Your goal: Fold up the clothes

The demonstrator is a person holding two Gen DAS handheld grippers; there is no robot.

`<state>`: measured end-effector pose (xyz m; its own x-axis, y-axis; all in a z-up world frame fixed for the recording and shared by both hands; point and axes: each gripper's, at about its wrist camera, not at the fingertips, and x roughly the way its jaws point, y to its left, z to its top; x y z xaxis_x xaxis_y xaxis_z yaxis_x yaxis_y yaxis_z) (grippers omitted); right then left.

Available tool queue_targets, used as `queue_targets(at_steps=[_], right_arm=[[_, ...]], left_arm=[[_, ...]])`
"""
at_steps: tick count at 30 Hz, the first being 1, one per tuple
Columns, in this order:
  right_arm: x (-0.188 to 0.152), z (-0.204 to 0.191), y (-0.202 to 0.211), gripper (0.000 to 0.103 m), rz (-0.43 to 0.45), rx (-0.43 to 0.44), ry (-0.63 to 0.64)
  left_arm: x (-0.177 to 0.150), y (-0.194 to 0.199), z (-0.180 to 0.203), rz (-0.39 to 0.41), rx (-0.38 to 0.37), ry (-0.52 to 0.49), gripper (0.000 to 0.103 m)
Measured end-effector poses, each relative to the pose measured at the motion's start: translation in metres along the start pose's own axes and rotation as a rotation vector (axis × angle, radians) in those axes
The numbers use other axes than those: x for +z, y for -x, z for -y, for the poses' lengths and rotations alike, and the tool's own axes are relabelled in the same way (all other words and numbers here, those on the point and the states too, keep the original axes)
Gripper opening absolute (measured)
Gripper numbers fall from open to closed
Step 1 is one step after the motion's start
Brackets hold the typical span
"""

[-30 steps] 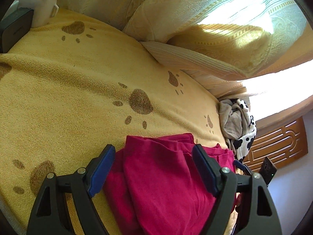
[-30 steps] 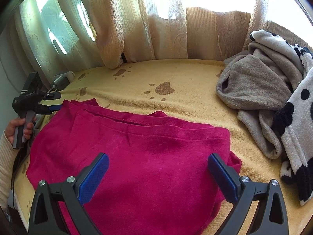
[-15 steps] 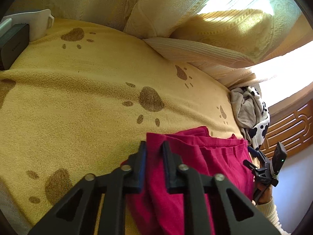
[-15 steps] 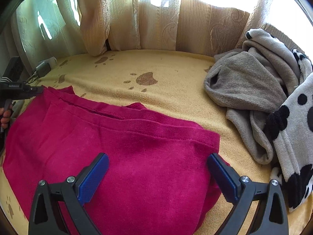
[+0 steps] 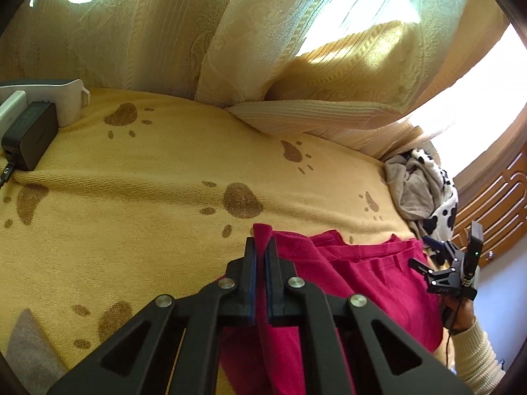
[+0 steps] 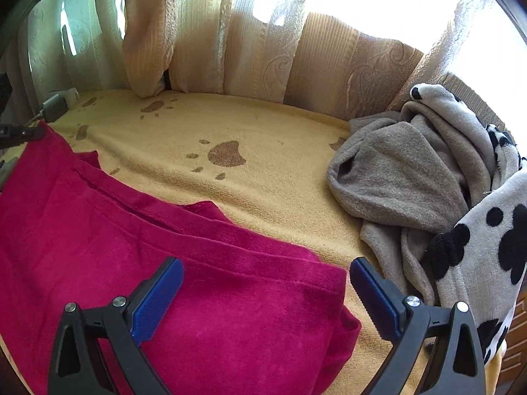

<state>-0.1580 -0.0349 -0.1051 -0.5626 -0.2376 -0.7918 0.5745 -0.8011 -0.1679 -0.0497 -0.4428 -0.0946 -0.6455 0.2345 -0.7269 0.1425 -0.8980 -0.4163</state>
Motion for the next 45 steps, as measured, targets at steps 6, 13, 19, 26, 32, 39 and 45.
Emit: queue_targets(at_steps=[6, 13, 19, 26, 32, 39, 45], right_arm=[[-0.015, 0.038, -0.008, 0.103, -0.024, -0.048, -0.083], [-0.018, 0.054, -0.008, 0.103, -0.005, 0.023, -0.146], [-0.025, 0.084, 0.033, 0.103, 0.105, 0.199, -0.303], [-0.032, 0.097, 0.049, 0.103, 0.087, -0.009, -0.240], [-0.026, 0.087, 0.026, 0.103, 0.032, -0.028, -0.171], [-0.031, 0.083, 0.011, 0.103, -0.021, -0.066, -0.140], [-0.050, 0.076, 0.049, 0.103, 0.051, 0.030, -0.149]], left_arm=[[-0.011, -0.011, -0.015, -0.031, 0.101, -0.002, 0.006], [-0.011, -0.017, -0.012, -0.026, 0.123, -0.019, 0.006], [-0.013, 0.003, -0.014, -0.005, 0.042, 0.038, 0.011], [-0.024, 0.026, 0.000, 0.035, 0.131, 0.001, 0.043], [-0.042, 0.008, 0.024, -0.028, 0.137, -0.074, 0.043], [-0.055, -0.004, 0.023, -0.051, 0.200, -0.097, 0.042], [-0.067, 0.026, 0.012, -0.062, 0.089, -0.014, 0.043]])
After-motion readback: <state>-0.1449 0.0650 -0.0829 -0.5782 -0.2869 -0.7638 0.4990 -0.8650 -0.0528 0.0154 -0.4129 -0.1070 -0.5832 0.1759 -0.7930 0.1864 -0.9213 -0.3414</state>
